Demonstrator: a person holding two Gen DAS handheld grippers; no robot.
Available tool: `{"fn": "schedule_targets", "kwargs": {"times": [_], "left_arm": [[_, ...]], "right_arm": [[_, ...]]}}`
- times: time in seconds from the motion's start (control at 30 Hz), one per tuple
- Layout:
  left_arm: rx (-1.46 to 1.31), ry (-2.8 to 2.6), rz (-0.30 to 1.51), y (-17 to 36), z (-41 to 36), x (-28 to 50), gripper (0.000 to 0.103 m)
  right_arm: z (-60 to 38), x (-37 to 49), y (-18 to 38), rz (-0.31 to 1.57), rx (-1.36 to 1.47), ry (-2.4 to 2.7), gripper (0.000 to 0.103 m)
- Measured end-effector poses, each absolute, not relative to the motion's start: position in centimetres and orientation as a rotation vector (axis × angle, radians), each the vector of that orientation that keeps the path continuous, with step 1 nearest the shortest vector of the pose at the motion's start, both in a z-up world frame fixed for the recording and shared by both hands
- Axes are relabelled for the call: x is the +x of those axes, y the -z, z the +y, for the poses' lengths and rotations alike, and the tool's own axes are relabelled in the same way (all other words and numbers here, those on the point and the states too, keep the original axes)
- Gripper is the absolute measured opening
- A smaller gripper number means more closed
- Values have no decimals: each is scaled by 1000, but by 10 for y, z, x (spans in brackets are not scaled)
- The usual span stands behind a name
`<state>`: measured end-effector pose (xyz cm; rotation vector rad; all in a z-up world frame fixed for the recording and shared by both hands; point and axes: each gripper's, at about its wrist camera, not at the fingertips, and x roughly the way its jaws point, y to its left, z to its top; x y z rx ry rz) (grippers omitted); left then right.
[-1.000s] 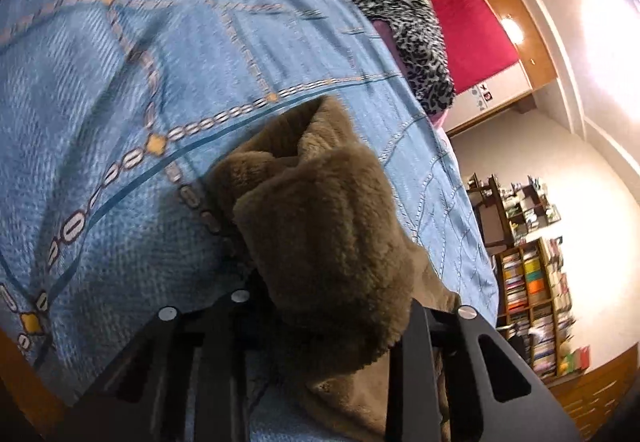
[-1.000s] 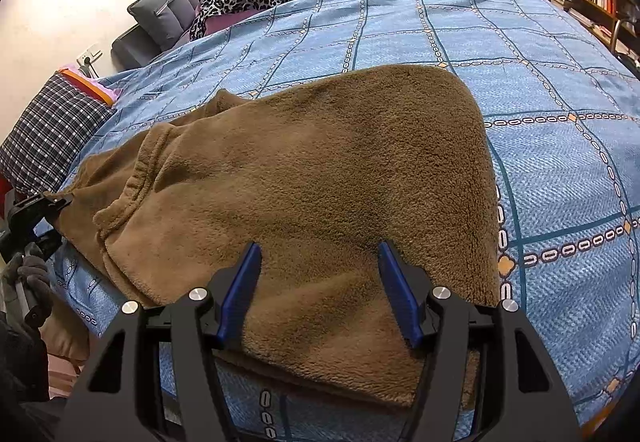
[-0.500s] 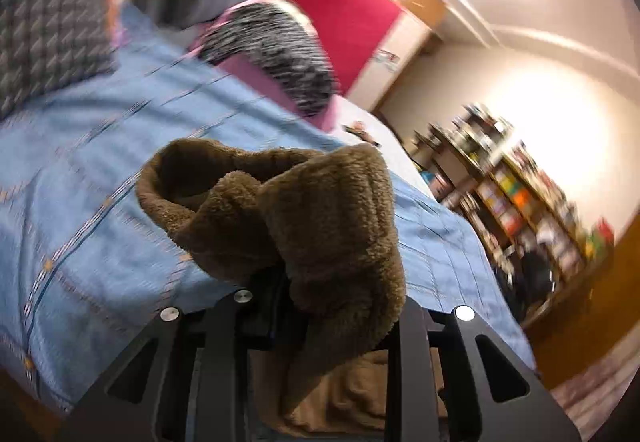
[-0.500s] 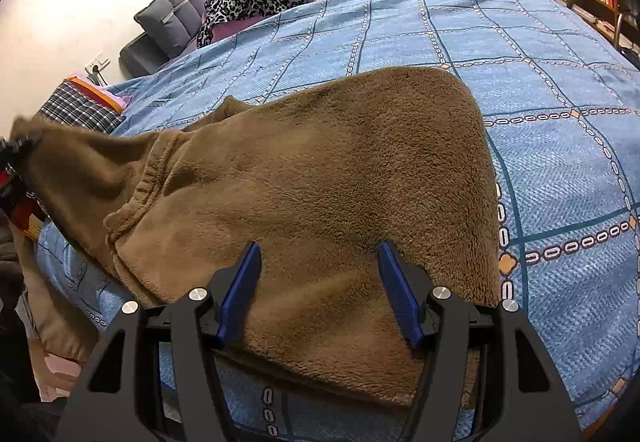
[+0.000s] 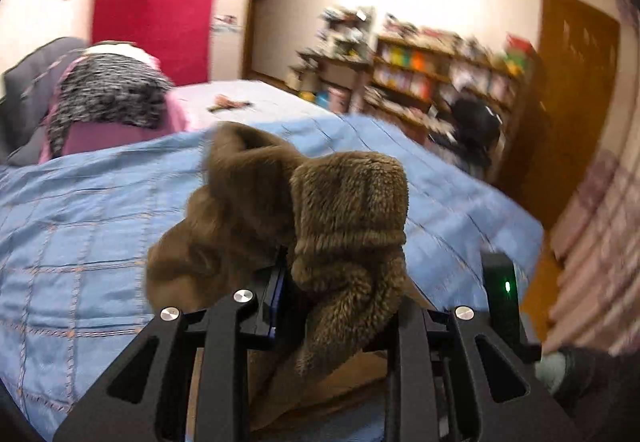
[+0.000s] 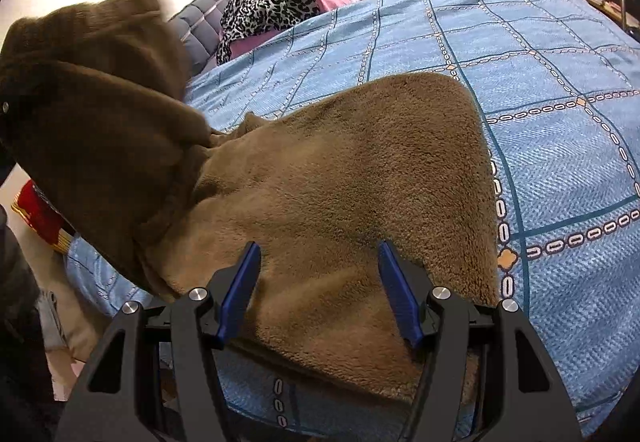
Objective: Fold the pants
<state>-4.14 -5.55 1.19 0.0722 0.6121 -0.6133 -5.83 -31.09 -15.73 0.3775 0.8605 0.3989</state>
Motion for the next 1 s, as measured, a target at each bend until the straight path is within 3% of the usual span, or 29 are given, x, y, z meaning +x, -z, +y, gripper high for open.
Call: {"fn": "schedule_targets", "kwargs": {"times": [0.33, 0.6, 1.0], "left_arm": [[214, 727, 758, 47, -116, -44, 26], [282, 781, 863, 105, -123, -52, 33], [165, 787, 825, 114, -105, -53, 36]], "right_arm": [[-337, -74, 149, 819, 424, -404, 63], [-367, -84, 140, 792, 479, -384, 63], [-359, -25, 125, 830, 687, -537, 63]]}}
